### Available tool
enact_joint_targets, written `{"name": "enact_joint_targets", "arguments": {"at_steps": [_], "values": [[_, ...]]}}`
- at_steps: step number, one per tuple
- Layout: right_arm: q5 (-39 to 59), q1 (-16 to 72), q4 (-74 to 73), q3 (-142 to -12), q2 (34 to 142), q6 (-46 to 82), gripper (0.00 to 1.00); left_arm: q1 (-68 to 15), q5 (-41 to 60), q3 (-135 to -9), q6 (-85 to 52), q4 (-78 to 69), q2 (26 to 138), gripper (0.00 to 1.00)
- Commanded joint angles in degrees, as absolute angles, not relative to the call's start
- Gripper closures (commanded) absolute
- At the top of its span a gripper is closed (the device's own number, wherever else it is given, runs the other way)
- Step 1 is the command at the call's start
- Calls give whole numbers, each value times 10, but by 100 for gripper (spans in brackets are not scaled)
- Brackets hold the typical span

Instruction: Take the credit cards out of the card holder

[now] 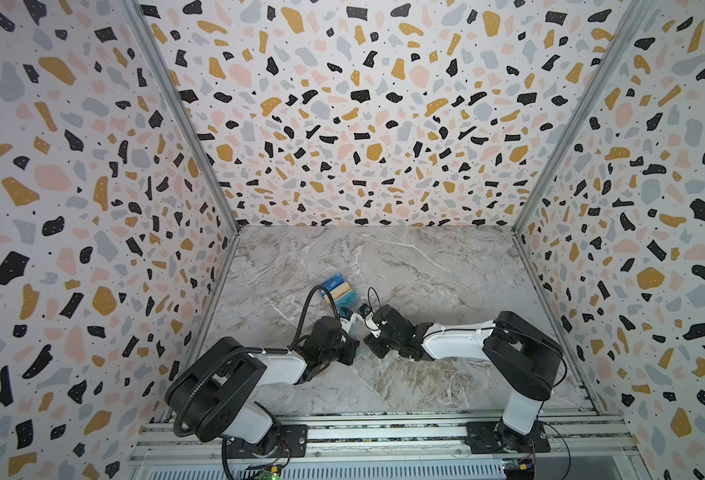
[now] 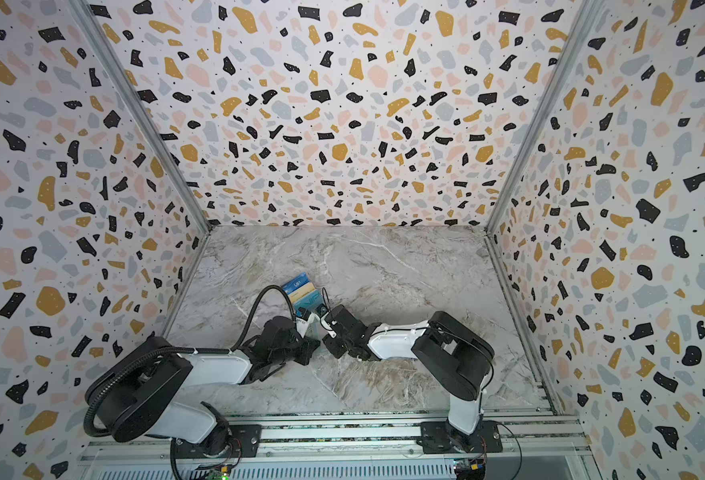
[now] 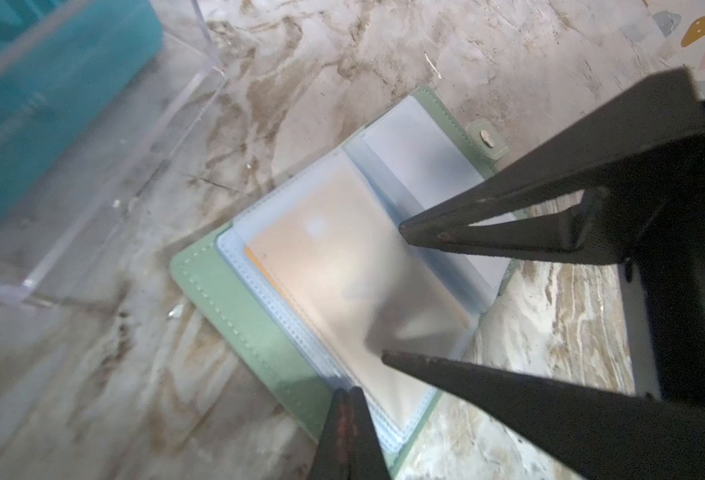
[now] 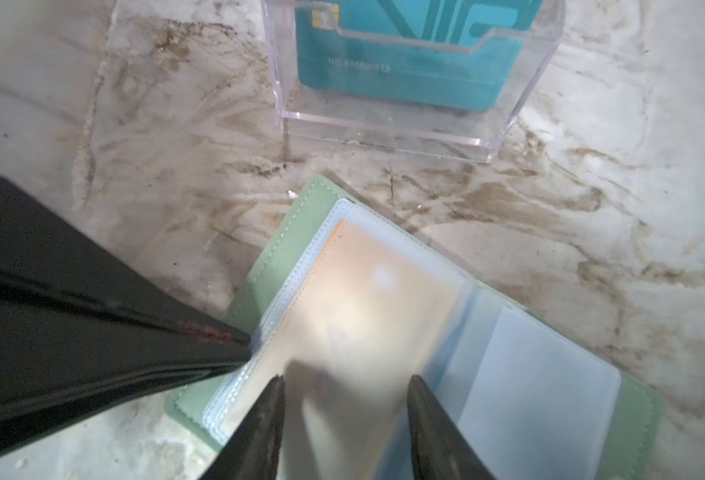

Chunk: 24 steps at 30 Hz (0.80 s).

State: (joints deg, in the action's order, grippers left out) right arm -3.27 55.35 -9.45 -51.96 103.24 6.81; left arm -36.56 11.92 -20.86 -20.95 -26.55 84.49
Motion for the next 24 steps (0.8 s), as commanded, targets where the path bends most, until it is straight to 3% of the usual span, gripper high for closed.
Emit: {"name": "enact_joint_targets", "arguments": {"at_steps": [1,9,24], "values": [[-27,551,-63,-515,1022,65,47,-370,118,-196,-201,-236,868,100],[62,552,-126,-481,971,41,36,-370,113,-196,-207,-237,872,100],[19,560,-130,-489,1022,31,37,-370,112,-175,-230,-255,868,100]]}}
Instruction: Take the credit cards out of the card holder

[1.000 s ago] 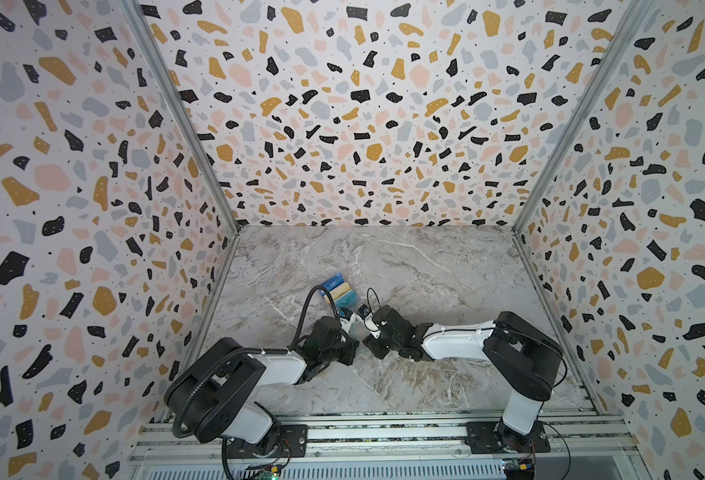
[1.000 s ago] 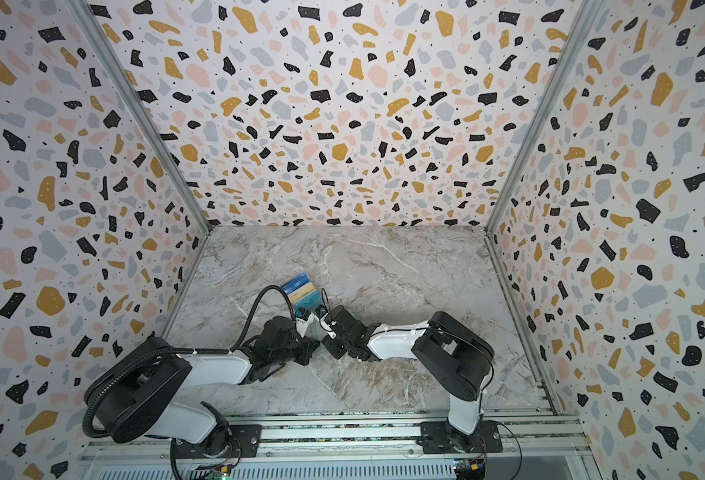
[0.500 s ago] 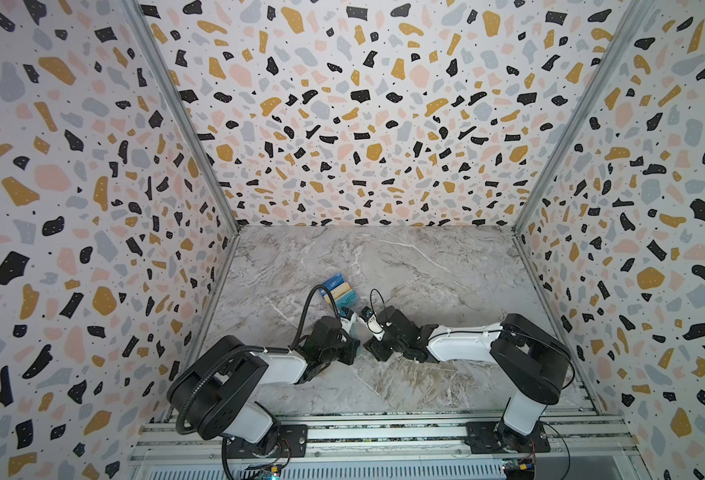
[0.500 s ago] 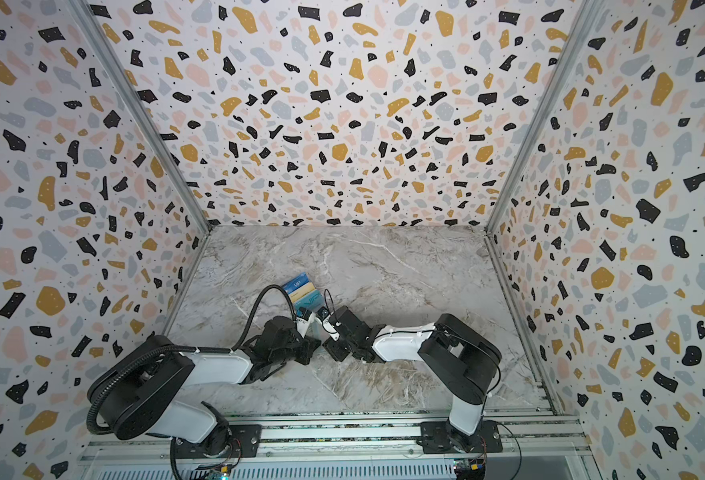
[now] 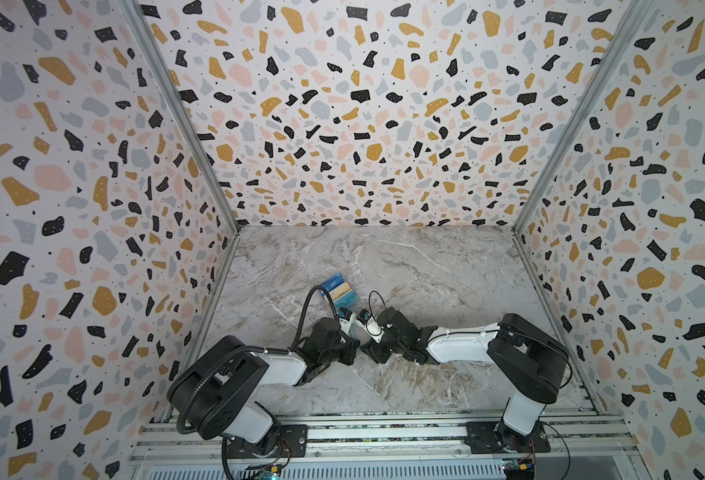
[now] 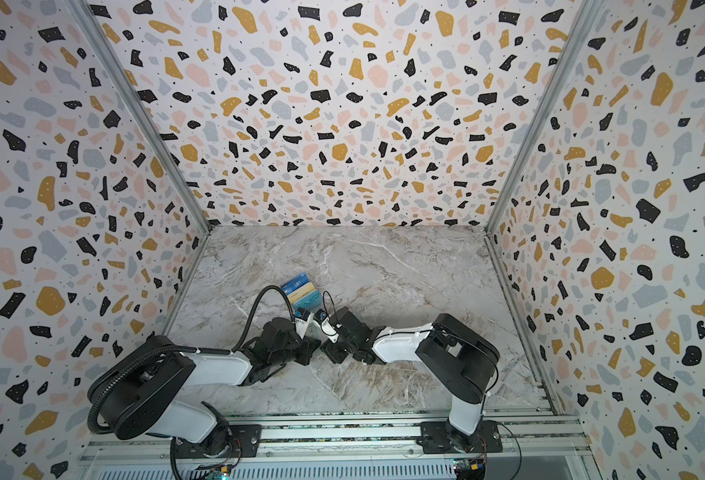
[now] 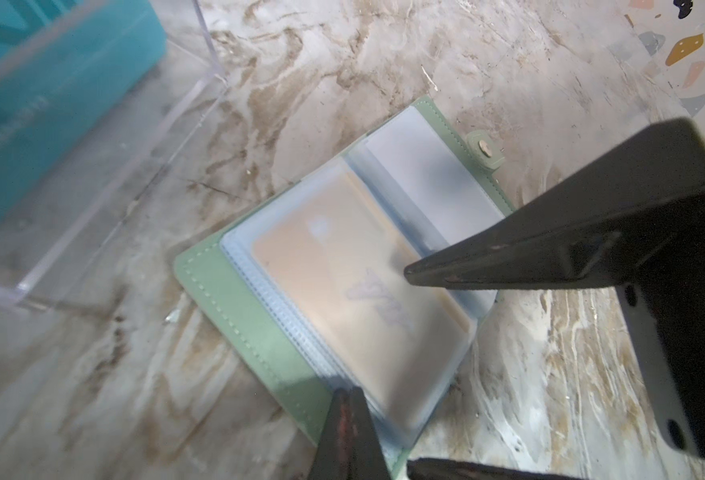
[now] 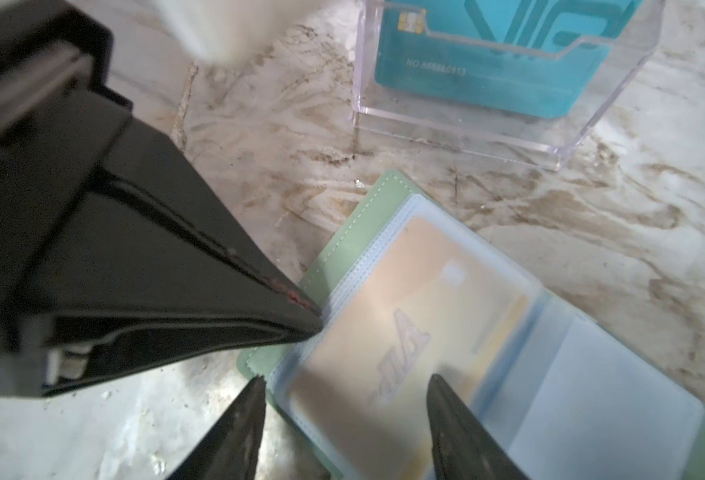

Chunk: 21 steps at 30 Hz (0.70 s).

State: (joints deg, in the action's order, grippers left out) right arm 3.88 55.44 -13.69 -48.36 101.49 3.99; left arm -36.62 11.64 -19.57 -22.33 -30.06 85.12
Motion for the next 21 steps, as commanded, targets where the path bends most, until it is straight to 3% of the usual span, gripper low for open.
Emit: {"name": "enact_joint_targets", "arguments": {"at_steps": [1,17,19,21], "values": [[16,561,-130,-488,1024,30,37,-370,112,-175,-231,-255,870,100],[-1,550,-140,-474,1026,52,65,-369,119,-168,-230,-263,872,100],[3,549,-139,-473,1022,47,65,-370,118,-168,-231,-263,872,100],[20,549,-145,-467,1014,38,58,-370,119,-168,-231,-262,872,100]]}}
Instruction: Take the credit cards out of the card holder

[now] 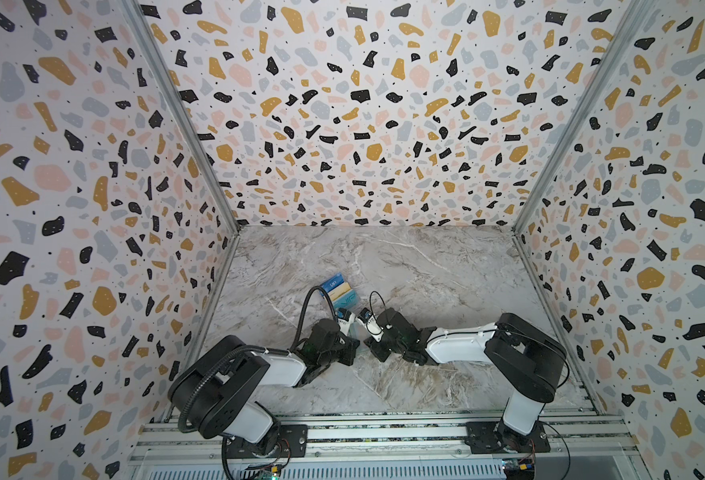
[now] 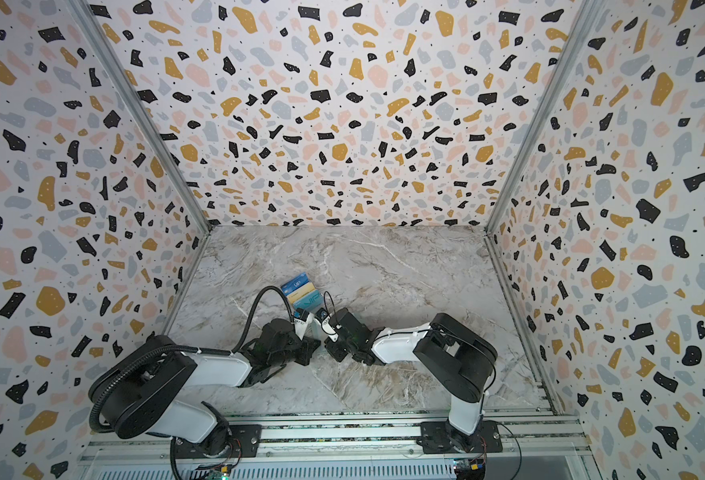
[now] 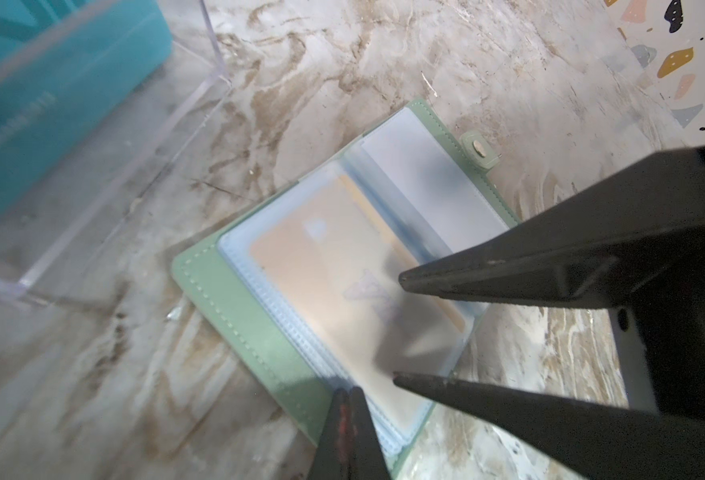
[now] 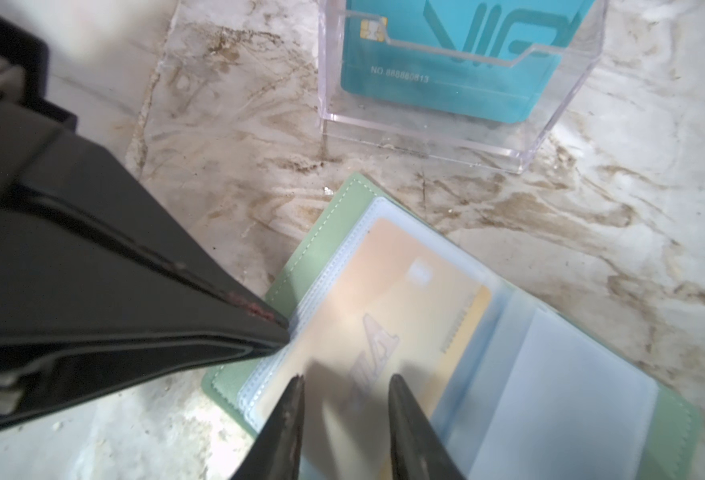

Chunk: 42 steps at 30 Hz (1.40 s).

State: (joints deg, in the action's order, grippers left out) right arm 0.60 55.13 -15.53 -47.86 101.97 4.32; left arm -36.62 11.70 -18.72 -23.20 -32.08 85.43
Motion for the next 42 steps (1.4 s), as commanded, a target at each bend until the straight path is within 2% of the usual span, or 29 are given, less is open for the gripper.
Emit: {"name": "enact_joint_targets", "arguments": {"at_steps": [1,5,13,18,25,28,34,38,42], "values": [[30,549,-150,-462,1009,34,55,-370,118,-168,-231,-262,872,100],[61,550,-169,-447,991,16,46,-370,115,-168,-233,-261,874,100],[16,557,-145,-467,1023,12,46,-370,114,-166,-236,-260,872,100],[-17,558,-139,-469,1033,27,56,-370,115,-166,-237,-260,872,100],[-34,555,-136,-472,1033,40,66,-370,116,-166,-236,-259,872,100],[-31,554,-134,-473,1031,42,67,-370,114,-166,-236,-258,873,100],[30,553,-170,-447,997,19,46,-370,105,-166,-242,-256,872,100],[41,554,-180,-445,991,5,41,-370,105,-163,-243,-257,865,100],[36,556,-175,-454,1006,0,41,-370,106,-163,-243,-255,864,100]]}}
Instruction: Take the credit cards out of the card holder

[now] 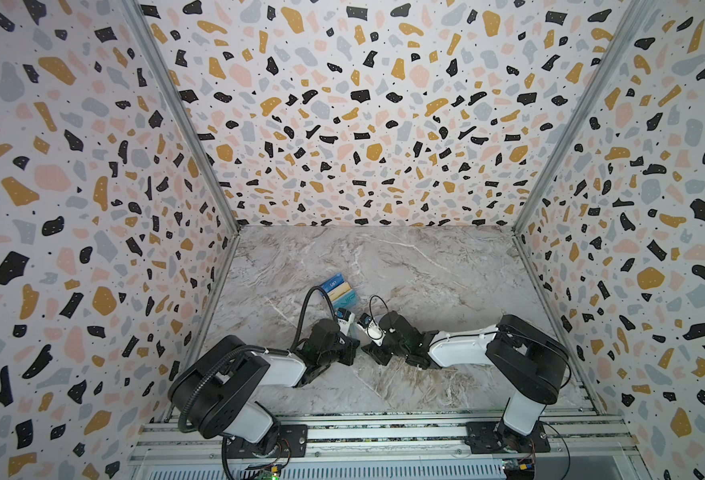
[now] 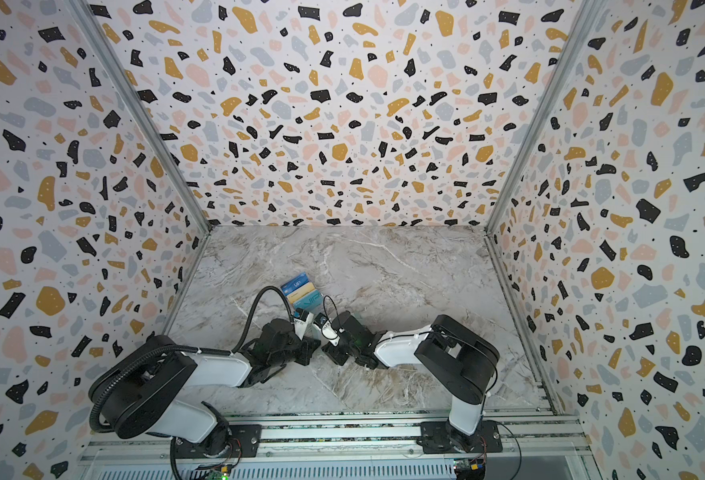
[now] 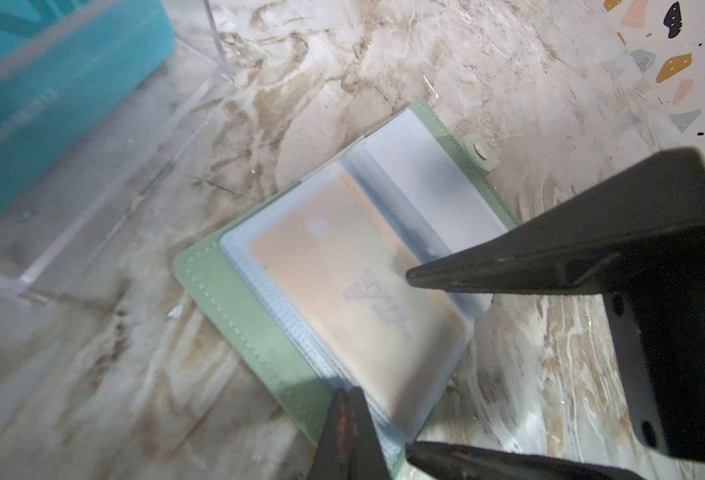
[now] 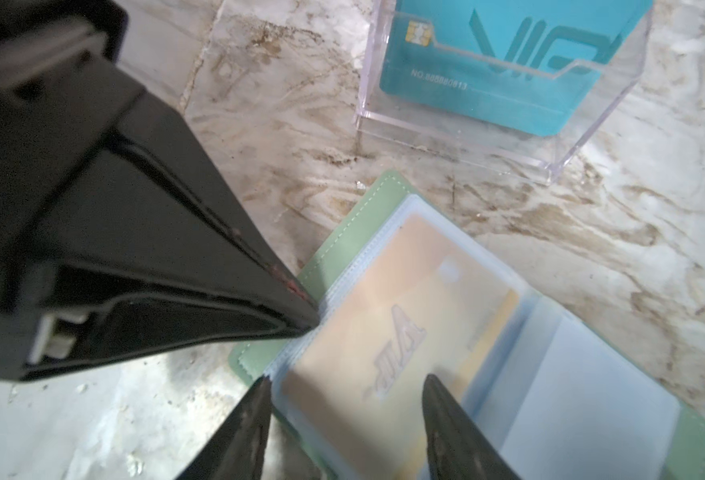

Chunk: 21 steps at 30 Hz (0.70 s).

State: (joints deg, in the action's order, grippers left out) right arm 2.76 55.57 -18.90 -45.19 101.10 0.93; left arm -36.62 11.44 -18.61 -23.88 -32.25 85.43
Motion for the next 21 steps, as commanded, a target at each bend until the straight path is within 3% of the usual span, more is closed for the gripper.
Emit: {"name": "enact_joint_targets", "arguments": {"at_steps": [1,14,18,21], "values": [[34,558,-174,-456,1010,-2,41,-370,106,-163,-244,-255,865,100],[-42,560,-155,-467,1036,24,58,-370,106,-162,-245,-255,862,100],[-40,559,-151,-468,1027,24,58,-370,105,-162,-246,-253,864,100],[-9,560,-161,-461,1006,13,50,-370,97,-159,-251,-253,860,100]]}}
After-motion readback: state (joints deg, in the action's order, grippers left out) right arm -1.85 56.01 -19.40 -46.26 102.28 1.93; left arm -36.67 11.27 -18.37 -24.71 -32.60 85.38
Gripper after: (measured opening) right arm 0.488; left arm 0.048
